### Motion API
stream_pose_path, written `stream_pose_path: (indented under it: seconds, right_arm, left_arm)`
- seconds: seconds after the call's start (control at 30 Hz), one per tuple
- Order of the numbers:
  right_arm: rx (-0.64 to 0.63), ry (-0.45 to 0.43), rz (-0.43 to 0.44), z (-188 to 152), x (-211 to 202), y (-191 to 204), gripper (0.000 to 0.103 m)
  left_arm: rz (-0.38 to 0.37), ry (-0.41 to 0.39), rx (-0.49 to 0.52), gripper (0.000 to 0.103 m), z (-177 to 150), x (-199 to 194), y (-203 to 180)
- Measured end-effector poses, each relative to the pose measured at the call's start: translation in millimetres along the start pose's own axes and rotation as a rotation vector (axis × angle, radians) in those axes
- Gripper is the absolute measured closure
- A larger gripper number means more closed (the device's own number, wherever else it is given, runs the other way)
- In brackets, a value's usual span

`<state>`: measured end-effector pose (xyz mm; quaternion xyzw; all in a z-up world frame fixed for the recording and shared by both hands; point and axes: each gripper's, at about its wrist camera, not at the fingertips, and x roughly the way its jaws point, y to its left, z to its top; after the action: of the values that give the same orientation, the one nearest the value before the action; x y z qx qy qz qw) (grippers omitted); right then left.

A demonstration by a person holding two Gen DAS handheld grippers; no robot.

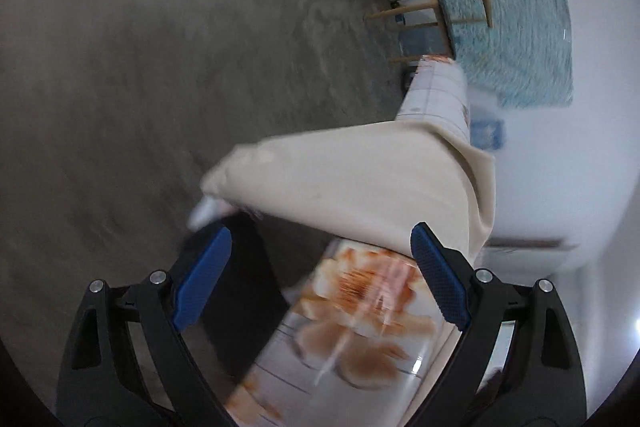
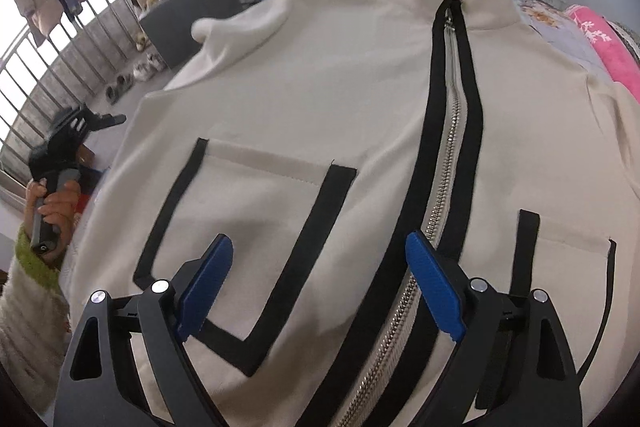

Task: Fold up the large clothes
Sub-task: 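Grasp the jacket sleeve cuff with the left tool and lift it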

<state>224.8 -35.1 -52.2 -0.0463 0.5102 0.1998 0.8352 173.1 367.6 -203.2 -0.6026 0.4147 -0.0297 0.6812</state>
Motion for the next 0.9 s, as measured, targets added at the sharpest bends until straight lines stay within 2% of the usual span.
stream_pose_path:
  seconds: [0.13,0.23,0.4,0.5,0.57,0.67,0.73,0.77,0.83,0.9]
  right_arm:
    - [-0.030,0.024,-0.061,5.6,5.7,8.8,0.017]
    - [-0.033,0.044,-0.096,8.8,8.5,13.3,0.017]
    - [-0.012,0.071,-0.109,13.2,11.6,17.1,0.017]
    - [-0.011,0.081,-0.127,14.5,14.2,20.3,0.017]
    - [-0.013,0.083,-0.139,15.1,15.9,23.3,0.017]
    - [0.001,0.083,-0.139,16.3,17.4,24.7,0.017]
    - [0.006,0.084,-0.139,17.5,18.2,25.2,0.017]
    - [0.007,0.084,-0.139,17.8,18.3,25.0,0.017]
    - [0.011,0.083,-0.137,17.8,18.3,24.9,0.017]
    - [0.012,0.082,-0.137,17.6,18.0,24.5,0.017]
  left_arm:
    - [-0.259,0.067,-0.225,0.016,-0.9,36.3,76.8]
    - [-0.376,0.068,-0.326,0.016,-7.1,68.0,110.8]
    - [-0.512,0.124,-0.444,0.016,-20.0,134.9,143.5]
    - [-0.574,0.154,-0.485,0.016,-21.8,166.1,149.6]
    - [-0.628,0.147,-0.516,0.016,-22.1,184.0,152.0]
    - [-0.659,0.121,-0.559,0.016,-21.8,205.9,157.8]
    - [-0.633,0.120,-0.577,0.017,-17.4,220.0,159.3]
    - [-0.626,0.123,-0.579,0.020,-15.2,221.0,158.1]
    - [-0.603,0.137,-0.570,0.034,-8.3,231.0,155.1]
    - [-0.578,0.139,-0.551,0.041,2.3,230.9,149.9]
